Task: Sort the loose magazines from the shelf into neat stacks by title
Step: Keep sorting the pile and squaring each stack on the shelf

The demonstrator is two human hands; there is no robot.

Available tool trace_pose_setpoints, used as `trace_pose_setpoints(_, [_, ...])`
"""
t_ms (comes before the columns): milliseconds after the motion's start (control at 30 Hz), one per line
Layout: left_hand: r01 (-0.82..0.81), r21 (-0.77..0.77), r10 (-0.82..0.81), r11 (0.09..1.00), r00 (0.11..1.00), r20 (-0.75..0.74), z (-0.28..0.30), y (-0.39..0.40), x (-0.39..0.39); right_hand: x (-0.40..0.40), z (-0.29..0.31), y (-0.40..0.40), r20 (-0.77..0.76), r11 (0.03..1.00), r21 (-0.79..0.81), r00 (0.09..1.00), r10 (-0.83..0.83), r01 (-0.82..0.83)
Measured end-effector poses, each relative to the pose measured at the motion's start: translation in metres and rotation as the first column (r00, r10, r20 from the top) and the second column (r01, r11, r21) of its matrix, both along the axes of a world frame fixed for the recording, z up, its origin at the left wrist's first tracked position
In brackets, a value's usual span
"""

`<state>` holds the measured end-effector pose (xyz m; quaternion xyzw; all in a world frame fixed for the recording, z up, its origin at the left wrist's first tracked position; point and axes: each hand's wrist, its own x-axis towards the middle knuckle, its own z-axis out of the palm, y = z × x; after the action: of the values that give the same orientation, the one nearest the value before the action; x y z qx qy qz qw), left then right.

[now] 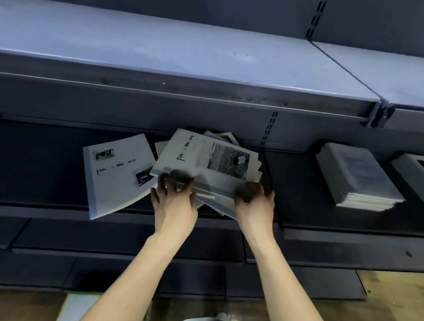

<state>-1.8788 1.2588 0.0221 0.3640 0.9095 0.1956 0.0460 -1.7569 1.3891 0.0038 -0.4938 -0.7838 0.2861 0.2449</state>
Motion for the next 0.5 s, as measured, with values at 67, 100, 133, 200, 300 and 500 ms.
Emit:
trace_pose_setpoints(67, [0.025,0.03,-0.026,0.999,1.0,0.011,0.0,-0.003,0.004,0.001,0.004,-0.012,-0.076,0.999,-0.048,0.997,-0.017,0.014])
trace_pose_setpoints(100, [0.039,0.042,-0.04,0.998,0.999,0.013,0.001,-0.005,0.006,0.001,0.006,-0.02,-0.108,0.998,-0.056,0.994,-0.026,0.02])
trace_pose_setpoints(133, [0.055,0.059,-0.056,0.997,0.998,0.009,0.001,-0.007,0.008,0.001,0.009,-0.027,-0.135,0.998,-0.06,0.99,-0.029,0.021])
trace_pose_setpoints(200, [0.084,0.102,-0.082,0.991,0.996,-0.016,-0.001,-0.011,0.01,0.001,0.012,-0.041,-0.174,0.998,-0.066,0.984,-0.025,0.014])
trace_pose_setpoints(300, [0.095,0.107,-0.092,0.99,0.995,-0.036,-0.005,-0.016,0.01,0.004,0.013,-0.055,-0.213,0.997,-0.08,0.977,-0.026,0.009])
trace_pose_setpoints(500, [0.087,0.112,-0.082,0.99,0.996,-0.046,-0.005,-0.018,0.009,0.006,0.017,-0.057,-0.264,0.99,-0.142,0.964,-0.015,-0.024])
